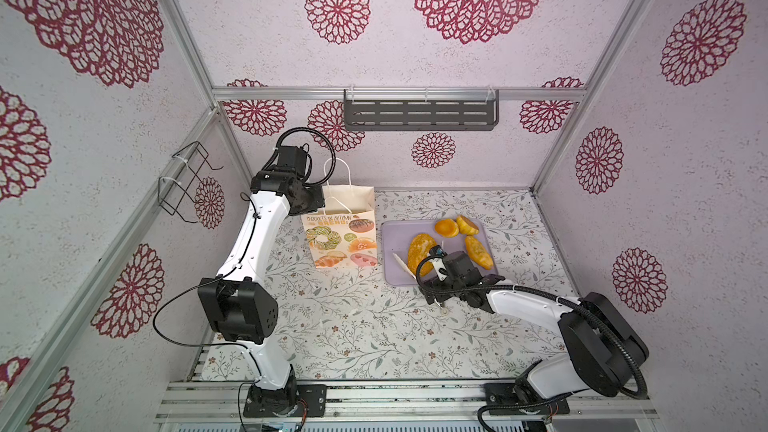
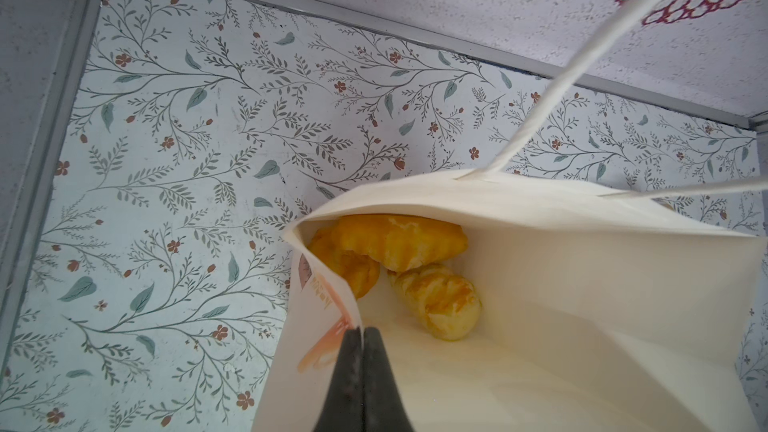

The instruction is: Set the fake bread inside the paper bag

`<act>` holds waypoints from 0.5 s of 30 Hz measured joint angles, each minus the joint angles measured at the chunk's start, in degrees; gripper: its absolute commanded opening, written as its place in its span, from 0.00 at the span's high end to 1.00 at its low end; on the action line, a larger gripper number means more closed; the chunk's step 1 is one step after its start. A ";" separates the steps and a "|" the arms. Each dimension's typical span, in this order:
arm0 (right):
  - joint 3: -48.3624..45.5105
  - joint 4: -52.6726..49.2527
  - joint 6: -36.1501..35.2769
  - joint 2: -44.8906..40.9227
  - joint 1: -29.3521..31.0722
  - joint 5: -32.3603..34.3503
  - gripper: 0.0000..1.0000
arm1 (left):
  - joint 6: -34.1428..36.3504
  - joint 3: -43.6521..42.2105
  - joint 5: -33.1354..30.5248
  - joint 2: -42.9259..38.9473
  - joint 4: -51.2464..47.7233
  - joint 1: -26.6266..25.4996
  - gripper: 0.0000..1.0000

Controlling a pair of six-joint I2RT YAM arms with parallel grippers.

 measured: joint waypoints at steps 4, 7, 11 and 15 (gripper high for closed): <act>0.96 0.22 -0.07 3.45 0.15 0.79 0.01 | 0.02 0.00 -0.04 0.00 0.00 0.00 1.00; 1.46 0.24 -0.20 5.51 0.42 1.68 0.03 | 0.02 0.00 -0.07 0.00 -0.02 0.00 1.00; 2.32 0.24 -0.52 6.62 0.55 2.25 0.09 | 0.02 0.00 -0.11 0.00 0.00 0.00 1.00; 3.10 0.46 -0.90 6.73 0.59 3.04 0.20 | 0.02 0.00 -0.20 0.00 -0.02 -0.02 1.00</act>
